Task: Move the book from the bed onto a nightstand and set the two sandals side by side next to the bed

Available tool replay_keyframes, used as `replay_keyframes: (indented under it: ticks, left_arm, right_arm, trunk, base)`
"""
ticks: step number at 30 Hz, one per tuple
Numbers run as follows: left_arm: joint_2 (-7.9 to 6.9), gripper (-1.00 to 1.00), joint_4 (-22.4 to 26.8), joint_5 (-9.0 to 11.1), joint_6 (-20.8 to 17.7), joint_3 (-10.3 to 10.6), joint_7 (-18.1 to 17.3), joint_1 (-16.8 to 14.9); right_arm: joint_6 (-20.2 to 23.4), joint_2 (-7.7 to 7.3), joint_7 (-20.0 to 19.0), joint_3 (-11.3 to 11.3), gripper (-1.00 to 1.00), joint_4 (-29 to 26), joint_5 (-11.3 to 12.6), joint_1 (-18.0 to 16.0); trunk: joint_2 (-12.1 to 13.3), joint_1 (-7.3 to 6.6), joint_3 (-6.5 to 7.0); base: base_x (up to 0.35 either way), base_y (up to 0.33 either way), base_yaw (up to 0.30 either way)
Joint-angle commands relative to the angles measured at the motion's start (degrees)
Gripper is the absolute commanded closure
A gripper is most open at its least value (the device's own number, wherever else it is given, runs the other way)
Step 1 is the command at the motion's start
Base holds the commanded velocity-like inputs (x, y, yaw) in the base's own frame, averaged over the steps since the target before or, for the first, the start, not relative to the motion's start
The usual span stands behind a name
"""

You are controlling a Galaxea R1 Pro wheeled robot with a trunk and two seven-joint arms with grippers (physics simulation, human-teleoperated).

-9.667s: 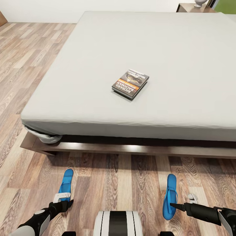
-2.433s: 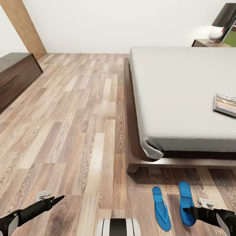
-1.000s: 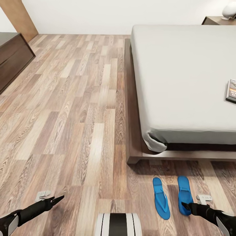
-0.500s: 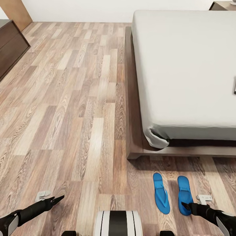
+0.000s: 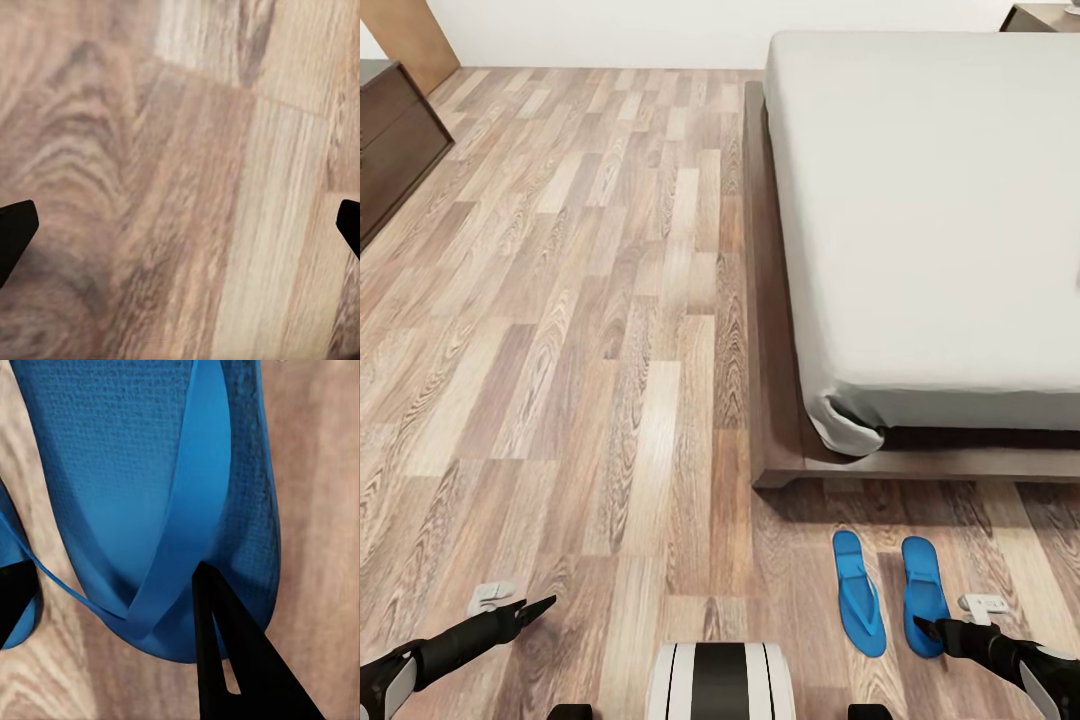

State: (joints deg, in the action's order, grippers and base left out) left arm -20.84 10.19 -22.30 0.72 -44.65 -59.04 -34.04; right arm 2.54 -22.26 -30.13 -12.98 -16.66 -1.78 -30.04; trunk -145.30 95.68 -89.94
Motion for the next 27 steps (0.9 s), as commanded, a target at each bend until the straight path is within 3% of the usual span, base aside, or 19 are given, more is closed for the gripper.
replay_keyframes:
  ticks: [1,22,27]
  left_arm:
    - [0.01,-1.0,0.0,-0.55,0.07,-0.49,-0.2,-0.03]
    - [0.01,-1.0,0.0,-0.51,-0.01,-0.53,-0.19,-0.05]
    - [0.01,-1.0,0.0,-0.51,-0.09,-0.53,-0.28,-0.04]
  right_arm:
    - [0.36,0.02,-0.64,-0.51,1.0,-0.04,-0.07,-0.02]
    - [0.36,0.02,-0.6,-0.51,1.0,-0.04,-0.07,-0.02]
    - [0.36,0.02,-0.62,-0.54,1.0,-0.04,-0.07,-0.02]
  trunk:
    - [-0.01,-0.01,-0.03]
    - [-0.01,-0.01,-0.03]
    - [-0.07,0.1,-0.92]
  base:
    - [0.012,0.034,0.0]
    - [0.001,0.059,0.0]
    - [0.0,0.0,0.0]
